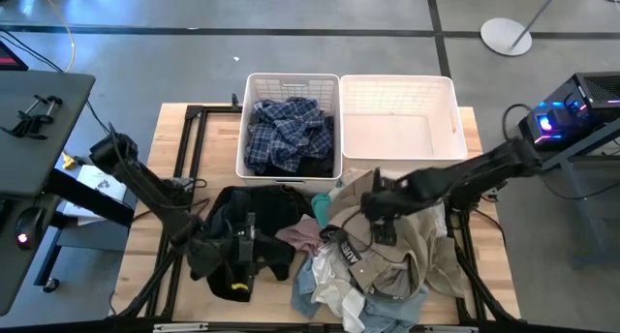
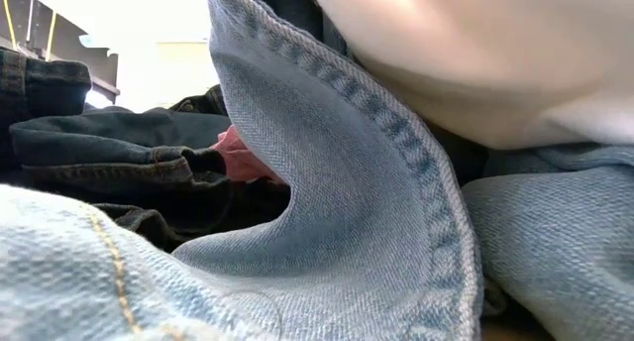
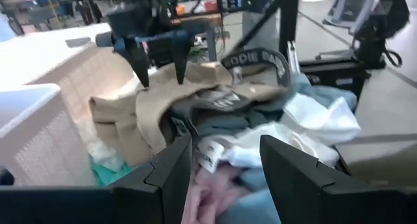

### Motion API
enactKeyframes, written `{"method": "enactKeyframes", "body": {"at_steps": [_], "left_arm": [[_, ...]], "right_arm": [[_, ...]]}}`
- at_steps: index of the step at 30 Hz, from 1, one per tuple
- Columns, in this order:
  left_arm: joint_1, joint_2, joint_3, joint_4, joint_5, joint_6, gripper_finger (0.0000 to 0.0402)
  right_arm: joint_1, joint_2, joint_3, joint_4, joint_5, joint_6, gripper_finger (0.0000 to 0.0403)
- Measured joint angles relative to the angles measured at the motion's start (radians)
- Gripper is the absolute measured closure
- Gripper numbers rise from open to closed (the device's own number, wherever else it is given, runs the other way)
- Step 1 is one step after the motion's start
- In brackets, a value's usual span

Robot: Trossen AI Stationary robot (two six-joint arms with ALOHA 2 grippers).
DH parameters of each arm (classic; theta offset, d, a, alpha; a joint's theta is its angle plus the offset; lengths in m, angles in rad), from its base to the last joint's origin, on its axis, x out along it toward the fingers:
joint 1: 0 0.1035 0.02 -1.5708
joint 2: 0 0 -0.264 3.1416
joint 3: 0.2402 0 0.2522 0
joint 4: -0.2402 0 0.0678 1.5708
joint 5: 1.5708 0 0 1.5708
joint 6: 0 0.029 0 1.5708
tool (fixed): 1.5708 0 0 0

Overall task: Sort clothes
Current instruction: Put the brown shorts into the right white bin

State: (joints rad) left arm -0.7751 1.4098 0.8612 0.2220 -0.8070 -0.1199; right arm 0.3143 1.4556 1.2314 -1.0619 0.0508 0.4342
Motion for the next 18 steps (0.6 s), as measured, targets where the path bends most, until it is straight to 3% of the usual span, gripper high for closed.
{"method": "enactKeyframes", "body": {"at_steps": [6,11,15,18], "left_arm": [[-0.007,0.045,0.0,0.001,0.004,-0.001,0.0229],[0.01,0.051,0.0,0.011,0.003,-0.001,0.0229],[0.01,0.051,0.0,0.013,0.003,-0.008,0.0229],[0.009,0.051,0.0,0.016,0.003,-0.008,0.0229]], "right_arm": [[0.057,0.116,-0.151,0.184,-0.034,0.112,0.0155],[0.077,0.168,-0.256,0.417,-0.062,0.219,0.0264],[0.108,0.113,-0.27,0.519,0.075,0.264,0.038],[0.144,0.007,-0.241,0.504,0.222,0.281,0.038]]}}
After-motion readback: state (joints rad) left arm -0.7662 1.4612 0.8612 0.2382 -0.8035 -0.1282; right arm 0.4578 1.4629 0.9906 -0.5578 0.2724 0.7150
